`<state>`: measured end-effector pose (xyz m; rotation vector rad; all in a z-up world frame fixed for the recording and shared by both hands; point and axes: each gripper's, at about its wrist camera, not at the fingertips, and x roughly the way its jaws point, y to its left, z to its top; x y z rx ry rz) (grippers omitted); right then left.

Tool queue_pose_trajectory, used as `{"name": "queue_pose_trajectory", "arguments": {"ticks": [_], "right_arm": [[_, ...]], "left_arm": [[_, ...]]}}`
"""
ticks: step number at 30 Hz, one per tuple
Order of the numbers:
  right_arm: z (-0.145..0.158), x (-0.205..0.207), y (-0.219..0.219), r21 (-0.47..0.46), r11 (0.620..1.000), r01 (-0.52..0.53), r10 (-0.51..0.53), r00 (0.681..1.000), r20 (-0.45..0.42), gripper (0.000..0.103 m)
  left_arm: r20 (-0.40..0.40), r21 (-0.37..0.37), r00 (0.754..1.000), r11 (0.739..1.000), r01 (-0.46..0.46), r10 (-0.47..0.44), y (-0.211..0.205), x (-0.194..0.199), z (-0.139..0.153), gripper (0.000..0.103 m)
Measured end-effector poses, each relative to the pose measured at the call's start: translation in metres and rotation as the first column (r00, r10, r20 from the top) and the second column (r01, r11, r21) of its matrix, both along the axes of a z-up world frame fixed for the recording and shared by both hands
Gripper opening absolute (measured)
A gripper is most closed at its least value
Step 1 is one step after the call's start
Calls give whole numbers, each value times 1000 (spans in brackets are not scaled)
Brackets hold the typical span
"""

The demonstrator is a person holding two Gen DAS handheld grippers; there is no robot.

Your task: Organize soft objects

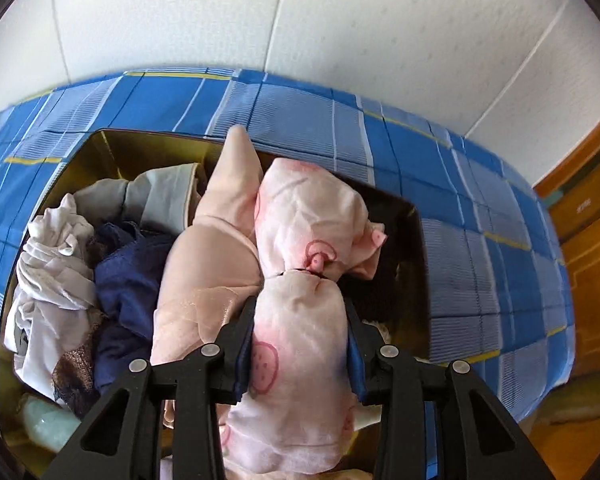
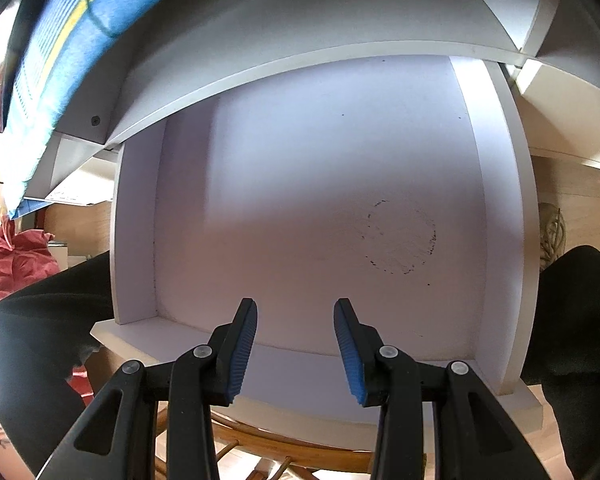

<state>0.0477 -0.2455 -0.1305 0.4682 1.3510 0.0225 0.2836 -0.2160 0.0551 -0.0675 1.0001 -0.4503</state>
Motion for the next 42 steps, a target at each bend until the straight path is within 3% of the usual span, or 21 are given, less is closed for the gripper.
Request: {"name": "queue_pose_trajectory", "arguments": {"ticks": [3, 7, 10, 13, 17, 22, 28, 29, 31, 32, 33, 36, 39, 42], "right_arm": [[1, 2, 0, 4, 1000, 1, -1, 1000, 5, 40], [3, 2, 0, 21, 1000, 8, -8, 1000, 12, 40], [5, 2, 1, 22, 1000, 2, -2, 1000, 20, 40], [5, 2, 2, 20, 1000, -6, 6, 1000, 20, 40], [4, 2, -1, 26, 1000, 1, -1, 1000, 15, 40], [3, 3, -3, 30, 1000, 0, 0, 1000, 14, 40], [5, 5, -2, 21, 1000, -5, 5, 1000, 21, 40], [6, 5, -2, 19, 1000, -5, 5, 1000, 21, 40], [7, 5, 0, 13, 1000, -10, 9, 1000, 25, 40], [7, 5, 1, 7, 1000, -14, 13, 1000, 27, 40], [8, 6, 2, 1, 1000, -16, 16, 999, 29, 41], [7, 5, 4, -31, 999, -23, 24, 999, 28, 44], [6, 2, 4, -60, 998, -27, 28, 999, 17, 47], [6, -4, 3, -90, 995, -30, 31, 999, 10, 53]], "left_arm": [[38, 23, 998, 999, 44, -44, 0, -9, 5, 45], [163, 37, 986, 999, 14, -20, 16, -30, 24, 57], [228, 59, 974, 998, -18, 4, 22, -33, 34, 54], [222, 164, 975, 986, -10, -27, 13, -23, 29, 31], [210, 239, 973, 970, 44, -96, -4, -17, 19, 23], [138, 207, 977, 969, 133, -164, -27, -8, 2, 18], [151, 153, 972, 975, 158, -181, -13, -21, 3, 19], [170, 142, 968, 976, 162, -186, -9, -26, 7, 26], [239, 165, 950, 973, 163, -200, -1, -44, 18, 49], [276, 178, 939, 971, 158, -203, 4, -54, 23, 70], [320, 185, 926, 972, 148, -202, 10, -67, 27, 84], [393, 154, 899, 978, 144, -194, 34, -104, 38, 91], [398, 113, 899, 982, 148, -181, 57, -136, 36, 103], [377, 64, 912, 987, 150, -163, 78, -166, 27, 103]]}}
